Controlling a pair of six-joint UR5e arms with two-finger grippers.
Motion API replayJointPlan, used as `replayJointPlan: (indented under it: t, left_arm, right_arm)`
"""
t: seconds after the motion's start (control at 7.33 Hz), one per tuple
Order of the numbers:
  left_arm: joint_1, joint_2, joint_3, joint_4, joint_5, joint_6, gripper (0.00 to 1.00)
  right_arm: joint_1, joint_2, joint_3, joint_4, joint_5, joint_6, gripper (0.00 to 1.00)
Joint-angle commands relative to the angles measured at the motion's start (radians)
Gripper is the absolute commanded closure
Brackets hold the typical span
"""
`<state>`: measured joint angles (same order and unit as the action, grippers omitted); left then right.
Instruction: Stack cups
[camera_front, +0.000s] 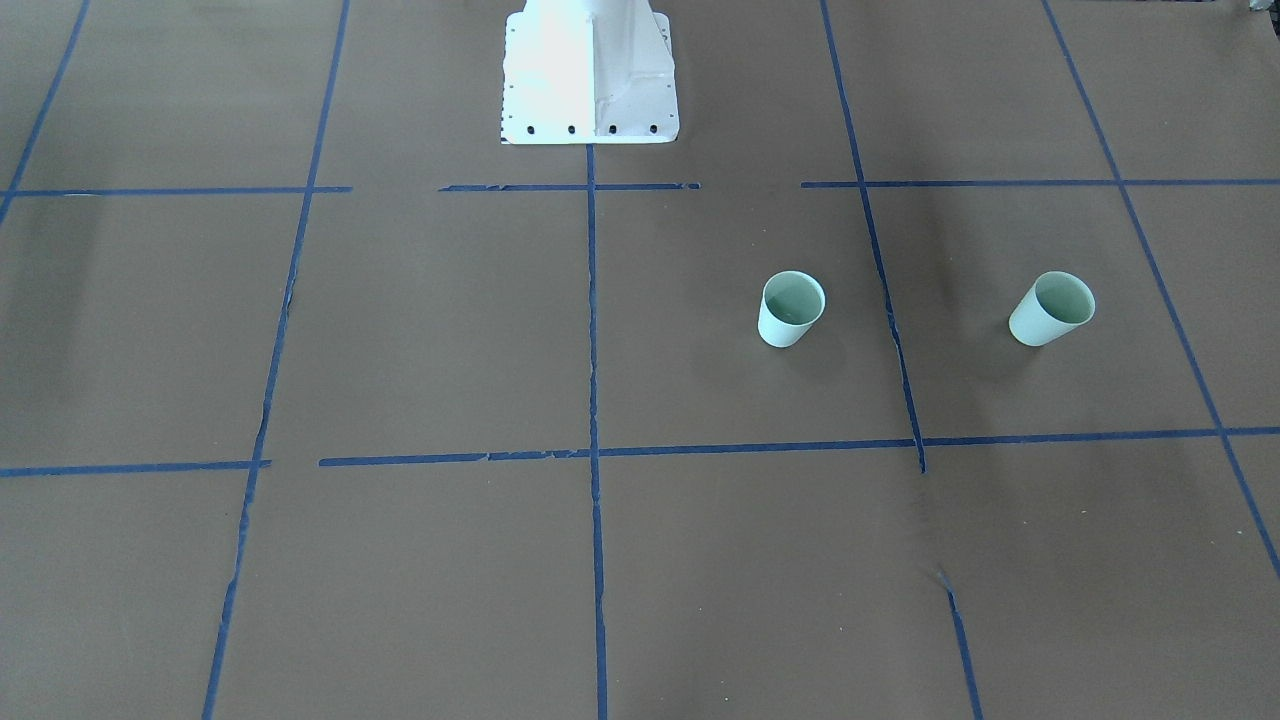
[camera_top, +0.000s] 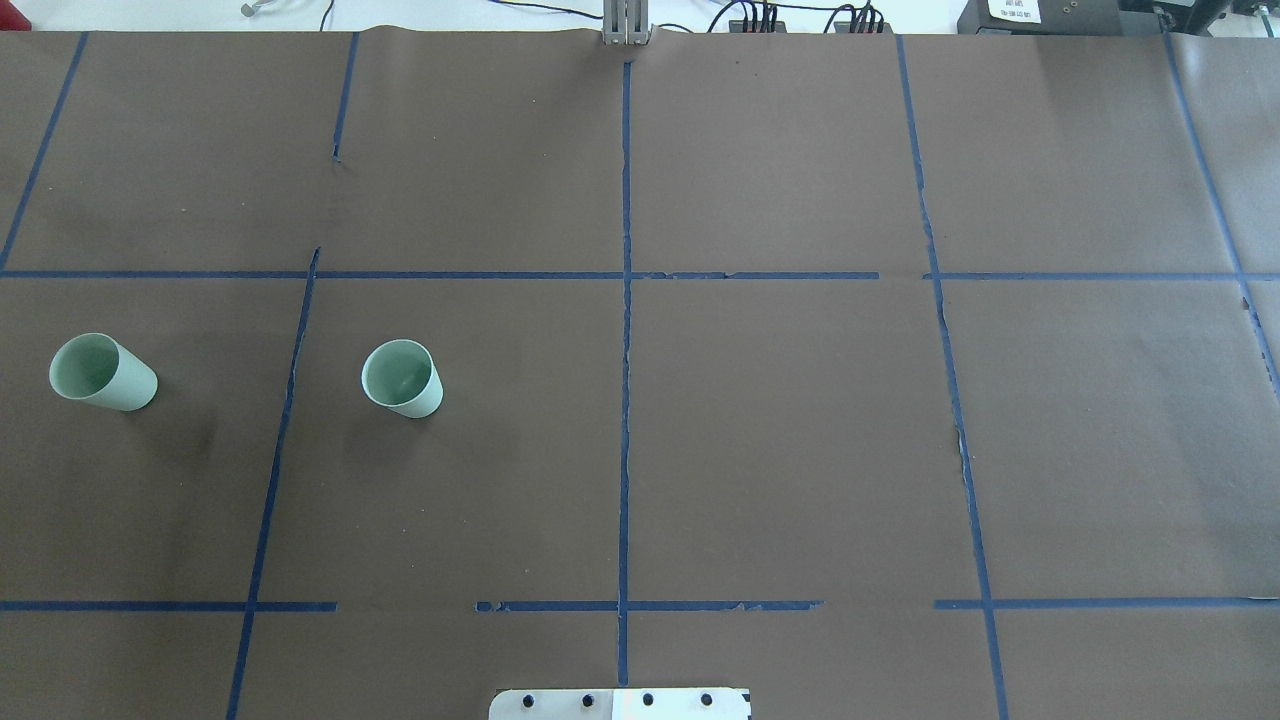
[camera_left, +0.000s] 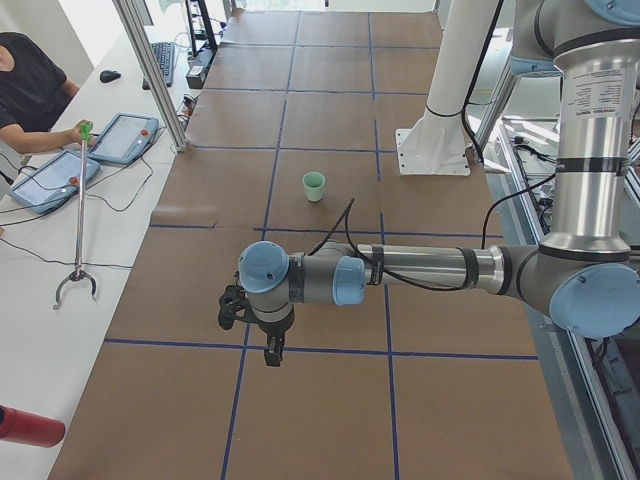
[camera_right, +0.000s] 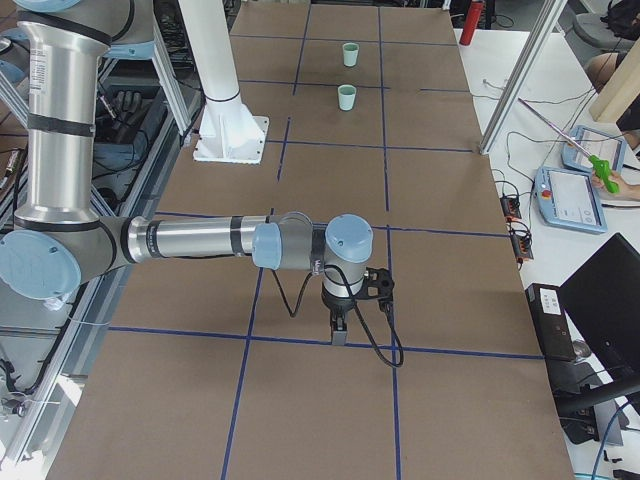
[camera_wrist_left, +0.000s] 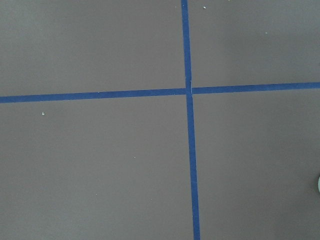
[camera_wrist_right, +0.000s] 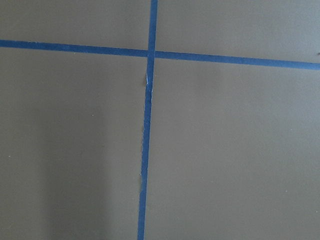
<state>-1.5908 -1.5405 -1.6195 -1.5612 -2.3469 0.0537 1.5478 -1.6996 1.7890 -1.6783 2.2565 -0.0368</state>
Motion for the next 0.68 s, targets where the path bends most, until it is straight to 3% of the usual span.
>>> replayJointPlan:
  t: [0.0, 0.55]
  left_arm:
    - [0.000, -0.006, -0.005, 0.004, 0.006, -0.002, 0.00]
    - [0.002, -0.029, -0.045, 0.021, 0.009, 0.003, 0.00]
  right_arm:
    - [0.000, 0.000, 0.000, 0.000, 0.000, 0.000, 0.00]
    - [0.000, 0.000, 0.000, 0.000, 0.000, 0.000, 0.00]
